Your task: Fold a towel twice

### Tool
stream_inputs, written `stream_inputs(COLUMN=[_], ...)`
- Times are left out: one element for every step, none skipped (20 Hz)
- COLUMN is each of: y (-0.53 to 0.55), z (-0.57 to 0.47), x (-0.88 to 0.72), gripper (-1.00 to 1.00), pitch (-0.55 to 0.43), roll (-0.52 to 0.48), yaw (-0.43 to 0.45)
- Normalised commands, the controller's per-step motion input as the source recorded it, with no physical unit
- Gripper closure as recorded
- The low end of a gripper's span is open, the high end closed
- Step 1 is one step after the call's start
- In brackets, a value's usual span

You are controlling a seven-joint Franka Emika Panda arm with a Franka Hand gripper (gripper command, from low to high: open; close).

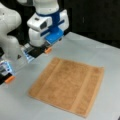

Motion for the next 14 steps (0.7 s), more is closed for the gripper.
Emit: stream_inputs(y=[0.25, 0.23, 0.23, 0.21, 0.22, 0.23, 0.27, 0.28, 0.27, 0.28, 0.3, 0.3, 0.31, 0.34], z=[0.1, 0.1, 0.09, 0.08, 0.05, 0.02, -0.04, -0.06, -0.06, -0.08, -0.09, -0.07, -0.05, -0.04], x=[0.38, 0.38, 0.38, 0.38, 0.4, 0.43, 0.46, 0.48, 0.48, 0.49, 0.5, 0.49, 0.48, 0.49], gripper=[-1.0, -1.0, -1.0, -1.0, -1.0, -1.0, -1.0, -1.0, -1.0, -1.0, -1.0, -1.0, -1.0, -1.0], pitch=[0.226, 0.22, 0.219, 0.217, 0.218, 0.211, 0.185, 0.176, 0.17, 0.157, 0.149, 0.149, 0.152, 0.156], roll=[-0.198, -0.19, -0.176, -0.166, -0.16, -0.163, -0.168, -0.165, -0.161, -0.205, -0.248, -0.256, -0.263, -0.26], yaw=[-0.113, -0.11, -0.129, -0.126, -0.144, -0.155, -0.163, -0.157, -0.144, -0.141, -0.129, -0.114, -0.112, -0.107])
